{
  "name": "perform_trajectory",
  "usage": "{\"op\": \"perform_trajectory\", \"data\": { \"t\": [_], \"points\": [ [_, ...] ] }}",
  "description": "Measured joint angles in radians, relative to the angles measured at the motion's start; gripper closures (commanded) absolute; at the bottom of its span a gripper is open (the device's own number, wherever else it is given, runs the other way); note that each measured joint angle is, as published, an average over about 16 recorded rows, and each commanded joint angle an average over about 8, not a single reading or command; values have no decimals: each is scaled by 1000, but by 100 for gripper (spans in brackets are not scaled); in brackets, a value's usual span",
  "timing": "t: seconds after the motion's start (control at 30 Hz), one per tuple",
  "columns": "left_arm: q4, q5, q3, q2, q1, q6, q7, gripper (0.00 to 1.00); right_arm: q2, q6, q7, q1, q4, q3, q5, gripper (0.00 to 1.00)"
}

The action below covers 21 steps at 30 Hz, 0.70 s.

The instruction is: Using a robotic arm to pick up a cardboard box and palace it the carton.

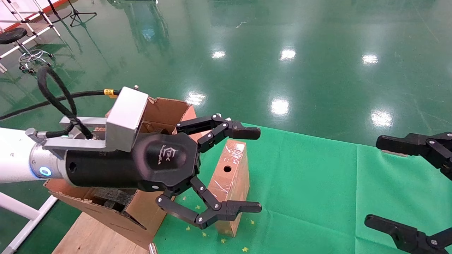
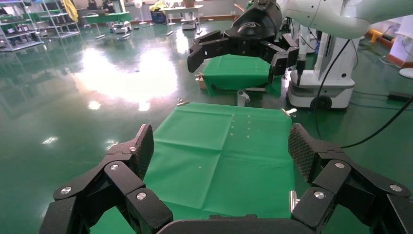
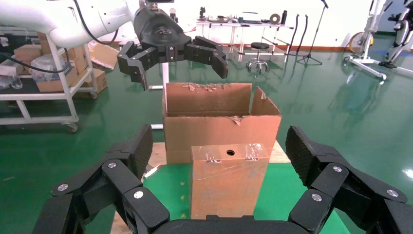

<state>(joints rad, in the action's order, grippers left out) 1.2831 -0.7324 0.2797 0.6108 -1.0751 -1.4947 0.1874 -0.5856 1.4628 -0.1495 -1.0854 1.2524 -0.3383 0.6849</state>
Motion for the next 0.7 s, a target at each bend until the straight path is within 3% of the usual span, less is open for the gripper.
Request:
{"op": "perform_trajectory", "data": {
  "t": [0.07, 0.23, 0.3, 0.33, 0.7],
  "points": [
    [1, -5, 1, -1, -2, 1, -1, 0, 0, 0, 0, 0, 0, 0, 0, 19],
    [4, -40, 10, -3, -16, 17, 5, 0, 0, 0, 0, 0, 0, 0, 0, 82],
    [3, -60, 17, -2, -26, 27, 12, 0, 0, 0, 0, 0, 0, 0, 0, 96],
    [2, -71, 21, -1, -32, 31, 16, 0, 0, 0, 0, 0, 0, 0, 0, 100],
    [-3, -179, 68, 10, -101, 64, 52, 0, 0, 0, 0, 0, 0, 0, 0, 100]
  ]
}}
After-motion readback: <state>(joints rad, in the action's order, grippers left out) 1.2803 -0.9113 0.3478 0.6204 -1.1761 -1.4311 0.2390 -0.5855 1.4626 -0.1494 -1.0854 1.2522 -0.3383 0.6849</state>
